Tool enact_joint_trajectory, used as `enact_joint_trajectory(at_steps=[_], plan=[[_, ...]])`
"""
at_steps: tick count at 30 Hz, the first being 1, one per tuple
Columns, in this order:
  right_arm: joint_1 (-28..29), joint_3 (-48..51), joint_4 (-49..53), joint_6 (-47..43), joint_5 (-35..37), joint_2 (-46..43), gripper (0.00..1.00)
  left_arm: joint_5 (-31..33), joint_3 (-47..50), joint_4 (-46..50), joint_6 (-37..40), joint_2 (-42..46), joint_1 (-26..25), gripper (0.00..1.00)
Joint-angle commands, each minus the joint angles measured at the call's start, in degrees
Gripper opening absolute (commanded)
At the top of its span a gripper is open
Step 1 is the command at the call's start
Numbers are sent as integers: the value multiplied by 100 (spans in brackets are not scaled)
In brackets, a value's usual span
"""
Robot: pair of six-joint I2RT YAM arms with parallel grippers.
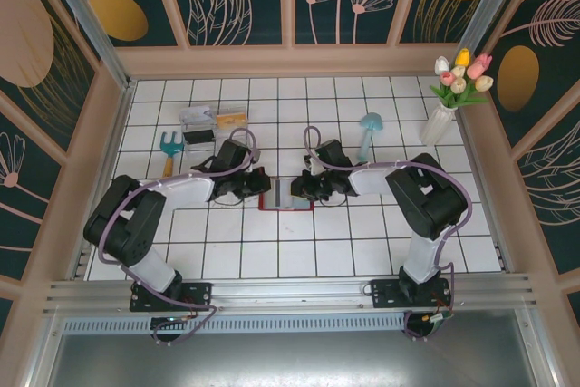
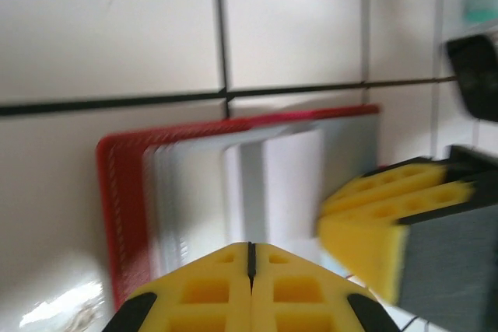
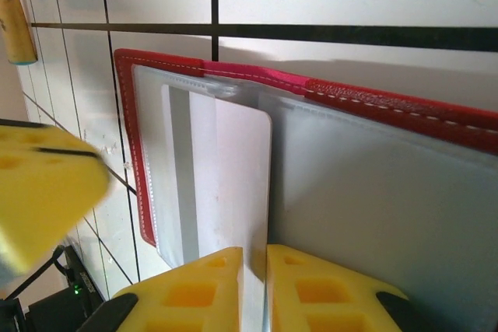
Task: Take the credit cards out of the card holder
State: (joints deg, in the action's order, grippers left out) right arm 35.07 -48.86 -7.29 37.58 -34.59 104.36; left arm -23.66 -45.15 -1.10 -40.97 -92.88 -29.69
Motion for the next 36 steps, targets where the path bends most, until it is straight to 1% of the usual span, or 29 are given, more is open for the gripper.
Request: enact_joint_trajectory(at_steps=[1,4,11,15,25,30,32,36], plan=[[-85,81,-139,-76,-130,-69,20,-205,-119,42,62,261,-8,4],[-98,125,-289,-34,-251,-33,23,-376,122,-354,-149,226,-18,4],[-131,161,-526,22,-450,46,25,-422,198,-460,-171,-252,-49,1],[-133,122,-581,30,-549,161,24,-252,212,-352,-107,-486,-52,0],[-137,70,-678,56,-671,418,23,52,366,-95,5,-494,-52,0],[-149,40,-481,19,-464,471,23,199,389,22,28,-494,-53,0],[-150,56,-510,21,-495,489,21,195,399,22,28,-611,-49,0],[-161,91,-502,20,-529,482,13,303,398,83,2,-644,-48,0]])
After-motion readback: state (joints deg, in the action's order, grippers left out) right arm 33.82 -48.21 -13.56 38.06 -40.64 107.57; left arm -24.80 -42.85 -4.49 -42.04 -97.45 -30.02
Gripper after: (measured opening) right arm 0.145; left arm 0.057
